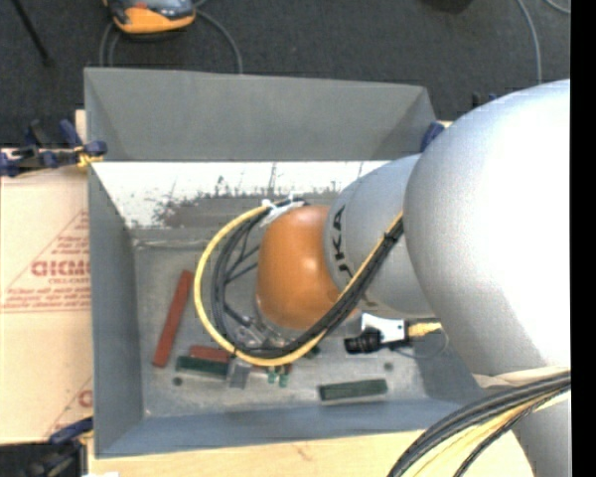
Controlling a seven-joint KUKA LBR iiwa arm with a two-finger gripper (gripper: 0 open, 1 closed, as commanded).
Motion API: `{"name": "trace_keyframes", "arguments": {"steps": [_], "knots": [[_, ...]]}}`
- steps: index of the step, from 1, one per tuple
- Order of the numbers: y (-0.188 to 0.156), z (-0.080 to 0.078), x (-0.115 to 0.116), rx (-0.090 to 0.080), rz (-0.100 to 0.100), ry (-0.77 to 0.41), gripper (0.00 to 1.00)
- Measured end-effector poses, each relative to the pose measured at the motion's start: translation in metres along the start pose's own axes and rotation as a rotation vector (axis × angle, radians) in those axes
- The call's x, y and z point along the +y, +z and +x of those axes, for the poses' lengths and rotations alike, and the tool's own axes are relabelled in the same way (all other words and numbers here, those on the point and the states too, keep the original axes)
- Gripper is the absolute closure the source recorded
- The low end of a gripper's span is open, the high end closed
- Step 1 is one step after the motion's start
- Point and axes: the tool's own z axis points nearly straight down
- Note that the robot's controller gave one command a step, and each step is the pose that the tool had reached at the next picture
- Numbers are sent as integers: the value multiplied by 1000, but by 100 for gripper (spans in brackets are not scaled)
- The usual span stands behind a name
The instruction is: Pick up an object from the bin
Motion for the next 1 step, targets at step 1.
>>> {"name": "trace_keyframes", "arguments": {"steps": [1], "knots": [[-45, 3, 9, 16, 8, -22, 100]]}}
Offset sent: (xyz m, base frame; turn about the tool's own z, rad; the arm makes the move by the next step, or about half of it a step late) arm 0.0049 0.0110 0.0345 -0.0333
